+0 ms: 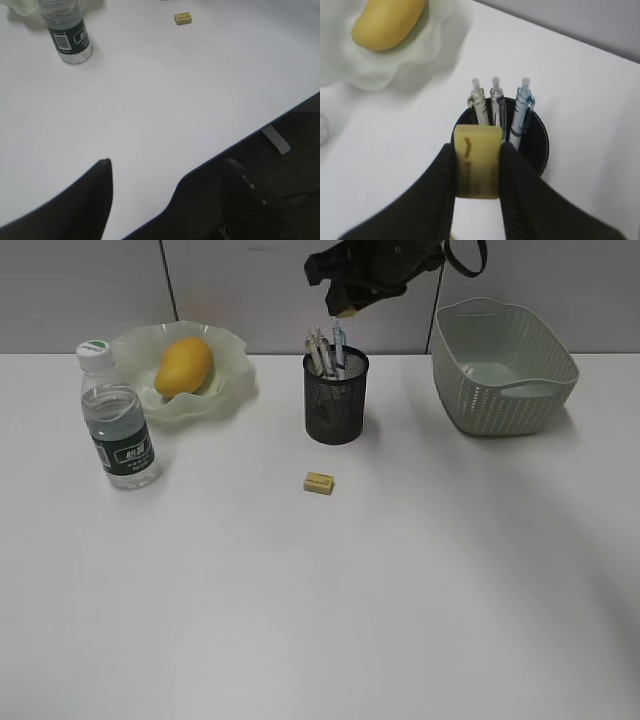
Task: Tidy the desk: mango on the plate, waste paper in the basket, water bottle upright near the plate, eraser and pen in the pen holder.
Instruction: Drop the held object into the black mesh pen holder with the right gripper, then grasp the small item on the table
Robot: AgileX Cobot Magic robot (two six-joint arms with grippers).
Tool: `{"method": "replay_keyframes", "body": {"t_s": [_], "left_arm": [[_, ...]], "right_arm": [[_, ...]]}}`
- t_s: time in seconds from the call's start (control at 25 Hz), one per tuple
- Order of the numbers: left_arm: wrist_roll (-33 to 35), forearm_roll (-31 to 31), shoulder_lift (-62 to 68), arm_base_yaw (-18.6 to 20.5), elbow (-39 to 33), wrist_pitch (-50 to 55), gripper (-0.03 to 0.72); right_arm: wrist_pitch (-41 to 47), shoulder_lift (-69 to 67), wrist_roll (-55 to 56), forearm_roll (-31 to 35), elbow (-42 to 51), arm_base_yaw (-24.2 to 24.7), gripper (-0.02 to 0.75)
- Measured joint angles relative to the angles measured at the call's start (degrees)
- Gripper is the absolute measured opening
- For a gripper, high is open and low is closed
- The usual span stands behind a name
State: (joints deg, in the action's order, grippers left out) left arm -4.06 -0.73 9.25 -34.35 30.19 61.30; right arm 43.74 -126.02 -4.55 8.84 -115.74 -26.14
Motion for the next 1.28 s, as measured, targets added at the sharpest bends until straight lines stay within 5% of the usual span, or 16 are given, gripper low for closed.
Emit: {"method": "replay_keyframes", "body": {"t_s": [0.44, 0.52, 0.72, 1.28], "left_arm": [[0.0, 0.0, 0.0, 0.0, 0.0, 0.0, 0.508], [0.0, 0.0, 0.0, 0.0, 0.0, 0.0, 0.508], [0.0, 0.0, 0.0, 0.0, 0.0, 0.0, 0.508], [0.0, 0.0, 0.0, 0.0, 0.0, 0.0, 0.508]], "right_arm": [[-7.0, -7.4, -0.4, 1.9, 0.0, 0.0, 0.219], [-7.0, -7.6, -0.4, 1.9, 0.0, 0.0, 0.269], [-6.6, -7.6, -0.4, 1.9, 0.0, 0.0, 0.536], [14.7, -2.7, -0.4, -3.3, -5.1, 0.0, 0.577]]}}
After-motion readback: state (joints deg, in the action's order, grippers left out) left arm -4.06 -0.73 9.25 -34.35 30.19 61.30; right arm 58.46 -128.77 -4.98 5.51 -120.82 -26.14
